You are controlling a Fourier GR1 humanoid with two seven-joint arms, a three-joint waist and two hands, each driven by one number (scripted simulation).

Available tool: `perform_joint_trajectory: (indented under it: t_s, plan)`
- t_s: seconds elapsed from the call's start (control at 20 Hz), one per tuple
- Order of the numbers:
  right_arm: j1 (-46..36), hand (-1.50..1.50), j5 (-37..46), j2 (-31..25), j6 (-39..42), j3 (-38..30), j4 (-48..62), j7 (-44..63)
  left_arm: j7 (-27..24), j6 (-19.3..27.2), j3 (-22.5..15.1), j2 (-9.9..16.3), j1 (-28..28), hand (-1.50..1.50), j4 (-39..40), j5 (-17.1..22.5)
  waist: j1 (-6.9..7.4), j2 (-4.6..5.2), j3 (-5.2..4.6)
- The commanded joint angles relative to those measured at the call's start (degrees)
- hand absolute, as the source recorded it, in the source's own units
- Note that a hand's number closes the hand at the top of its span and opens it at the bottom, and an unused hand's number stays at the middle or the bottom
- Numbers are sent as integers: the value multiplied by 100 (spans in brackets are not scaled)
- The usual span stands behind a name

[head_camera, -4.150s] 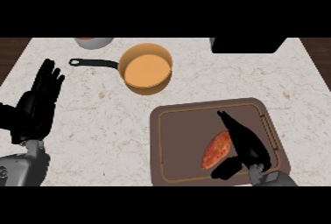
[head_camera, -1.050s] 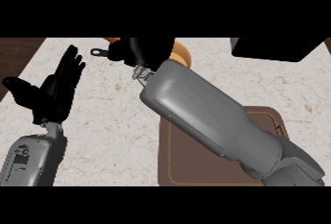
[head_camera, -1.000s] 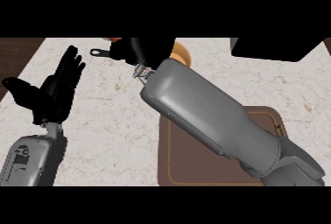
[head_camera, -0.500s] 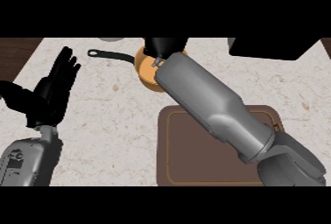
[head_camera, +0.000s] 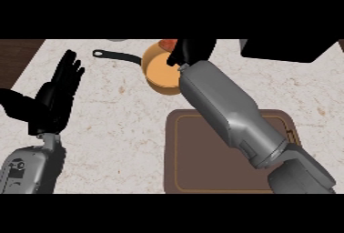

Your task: Pick the sweet potato from the tray and place it in the pot

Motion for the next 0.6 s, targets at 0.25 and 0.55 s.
perform_joint_trajectory:
  t_s: [0.25,0.55]
  plan:
    - [544,-150,-1414,40,-1381,-666,-462,-1307,-54,-122,124,23,-68,0,172,146,42,53,11]
    - [676,-150,-2069,40,-2462,-964,-1018,-2146,-2,-98,124,39,-41,0,86,111,-50,-10,14]
